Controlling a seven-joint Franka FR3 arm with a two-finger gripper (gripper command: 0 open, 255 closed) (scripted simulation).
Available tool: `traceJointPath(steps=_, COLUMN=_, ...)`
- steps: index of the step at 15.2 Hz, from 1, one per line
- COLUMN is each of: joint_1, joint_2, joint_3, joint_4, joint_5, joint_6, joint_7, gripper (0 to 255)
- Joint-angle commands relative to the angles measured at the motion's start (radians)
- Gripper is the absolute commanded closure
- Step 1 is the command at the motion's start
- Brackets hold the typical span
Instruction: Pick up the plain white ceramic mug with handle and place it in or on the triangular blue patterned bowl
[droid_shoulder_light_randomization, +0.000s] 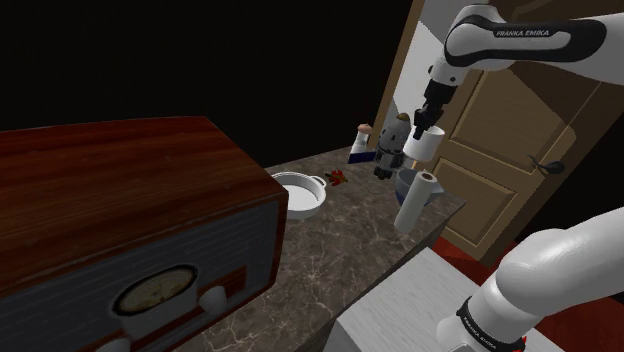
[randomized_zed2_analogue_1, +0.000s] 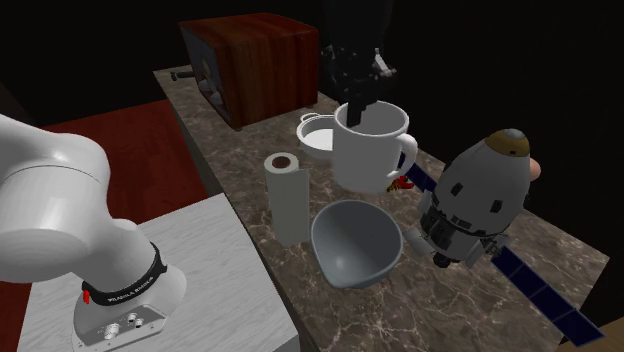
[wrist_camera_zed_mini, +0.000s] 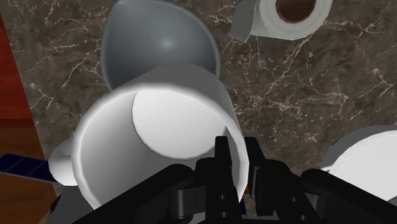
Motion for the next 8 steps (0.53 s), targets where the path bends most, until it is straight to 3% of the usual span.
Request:
traceJointPath(steps=1, joint_1=-0.018, joint_2=-0.023, joint_3=-0.031, joint_4=-0.002, joint_5=-0.015, joint_6=-0.019, joint_7=-0.045, gripper=255)
traceJointPath(steps=3, joint_1=-0.042, joint_2=-0.039, joint_3=-0.074, joint_4=0.01, joint_5=-0.035, joint_6=-0.043, joint_7=-0.106, gripper=255)
traceJointPath(steps=8, joint_1=-0.044, joint_2=-0.045, joint_3=-0.079, joint_4=-0.062, joint_5=-0.04, joint_6=0.023, joint_7=-0.105, gripper=255)
